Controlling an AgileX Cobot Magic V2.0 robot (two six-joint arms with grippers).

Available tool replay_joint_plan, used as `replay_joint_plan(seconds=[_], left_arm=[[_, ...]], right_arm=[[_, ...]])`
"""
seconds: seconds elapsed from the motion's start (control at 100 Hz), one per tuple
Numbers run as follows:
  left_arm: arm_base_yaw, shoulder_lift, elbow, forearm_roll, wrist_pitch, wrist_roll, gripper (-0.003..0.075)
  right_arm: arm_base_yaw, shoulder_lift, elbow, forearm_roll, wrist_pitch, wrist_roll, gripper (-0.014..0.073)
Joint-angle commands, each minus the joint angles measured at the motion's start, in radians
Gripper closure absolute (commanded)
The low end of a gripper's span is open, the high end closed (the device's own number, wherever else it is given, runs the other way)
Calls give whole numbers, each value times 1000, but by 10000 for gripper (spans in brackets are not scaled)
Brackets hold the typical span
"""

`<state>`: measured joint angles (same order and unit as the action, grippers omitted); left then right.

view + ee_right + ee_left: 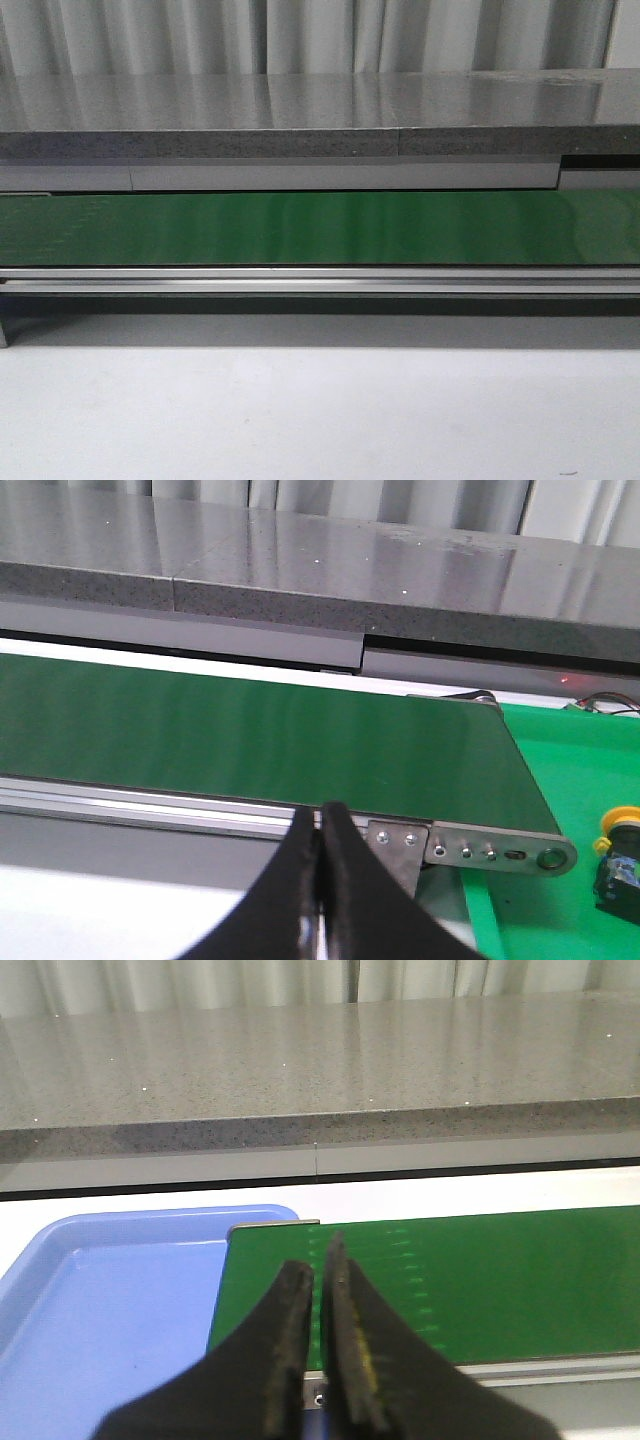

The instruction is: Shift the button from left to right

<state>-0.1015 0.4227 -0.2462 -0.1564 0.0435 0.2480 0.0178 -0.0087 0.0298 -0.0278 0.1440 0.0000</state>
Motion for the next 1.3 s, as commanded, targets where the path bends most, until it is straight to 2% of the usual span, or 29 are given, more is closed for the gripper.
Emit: replay_joint_plan(seconds=[0.0,0.4,0.54,0.73,0.9,1.14,1.29], left_arm=[[-7,4,-25,-11,-81,-3,715],[-7,4,-25,-11,-81,-3,715],[-7,4,-25,-11,-144,-3,715],[-5,-9,-15,6,-148,-3,715],[-1,-96,36,25,-141,-21,715],[1,-292,165,156,-125,-195,715],[1,-398,231,174,-106,-222,715]], right_arm=[[0,-18,-7,-10,-87,0,662],[0,-18,-7,-10,-87,0,662],[0,-18,-7,-10,-87,0,662],[0,-18,-7,-10,-87,0,662],[0,-18,-7,-10,-87,0,662],[0,-18,-7,-10,-87,0,662],[0,-18,-7,-10,-87,0,662]])
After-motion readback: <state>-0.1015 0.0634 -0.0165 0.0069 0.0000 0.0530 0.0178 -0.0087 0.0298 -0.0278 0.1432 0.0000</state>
